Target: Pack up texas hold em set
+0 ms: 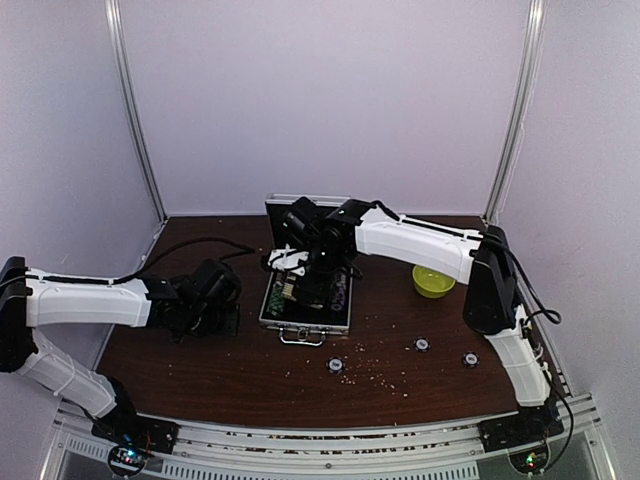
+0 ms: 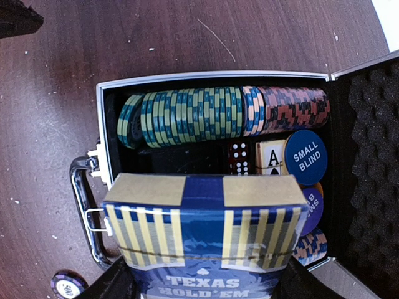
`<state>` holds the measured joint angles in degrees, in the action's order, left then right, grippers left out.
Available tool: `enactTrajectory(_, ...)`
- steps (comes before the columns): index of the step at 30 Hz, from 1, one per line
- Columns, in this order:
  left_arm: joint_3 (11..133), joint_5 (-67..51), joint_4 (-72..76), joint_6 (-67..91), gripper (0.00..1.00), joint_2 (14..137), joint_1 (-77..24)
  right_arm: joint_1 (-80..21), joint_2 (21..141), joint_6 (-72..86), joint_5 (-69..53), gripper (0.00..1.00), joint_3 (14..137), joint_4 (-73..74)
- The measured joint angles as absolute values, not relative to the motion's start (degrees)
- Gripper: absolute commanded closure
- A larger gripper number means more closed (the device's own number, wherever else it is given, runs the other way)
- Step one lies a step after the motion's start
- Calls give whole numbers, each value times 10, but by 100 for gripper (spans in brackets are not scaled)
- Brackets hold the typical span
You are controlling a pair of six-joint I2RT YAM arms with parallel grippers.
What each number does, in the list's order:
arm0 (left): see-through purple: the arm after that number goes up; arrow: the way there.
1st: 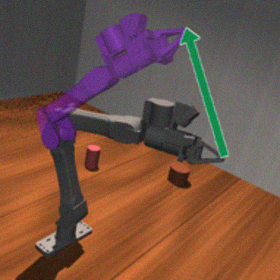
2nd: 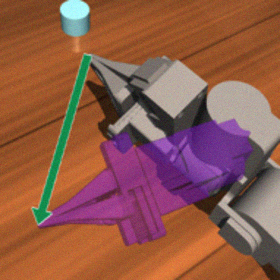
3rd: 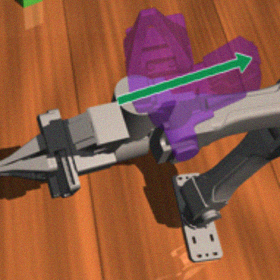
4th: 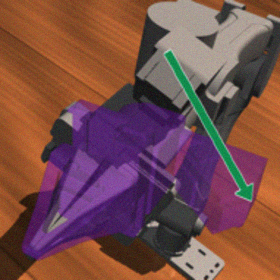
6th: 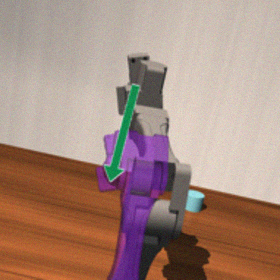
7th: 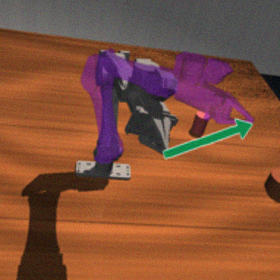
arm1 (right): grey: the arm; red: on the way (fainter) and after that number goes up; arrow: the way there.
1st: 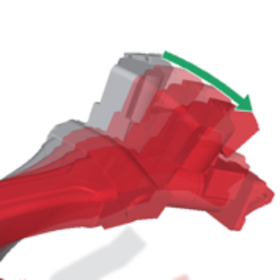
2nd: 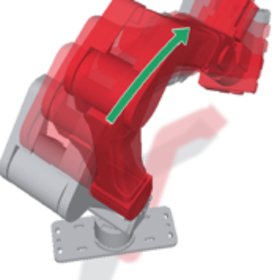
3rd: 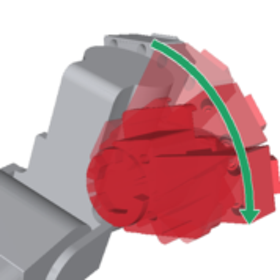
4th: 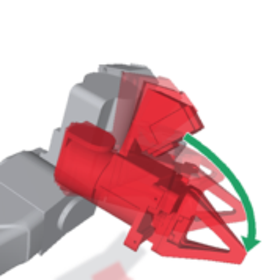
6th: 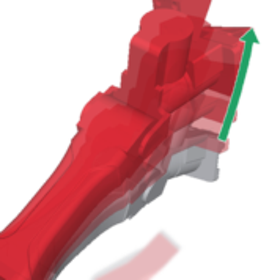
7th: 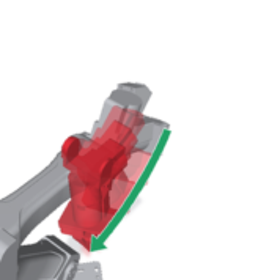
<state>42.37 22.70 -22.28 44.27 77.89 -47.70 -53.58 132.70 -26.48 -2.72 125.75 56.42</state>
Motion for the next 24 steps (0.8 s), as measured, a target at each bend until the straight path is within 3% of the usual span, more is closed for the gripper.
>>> enactTrajectory(24, 424, 210, -223, 445, 64, 785, -477, -536, 1407, -267, -13, 43, 1279, 557)
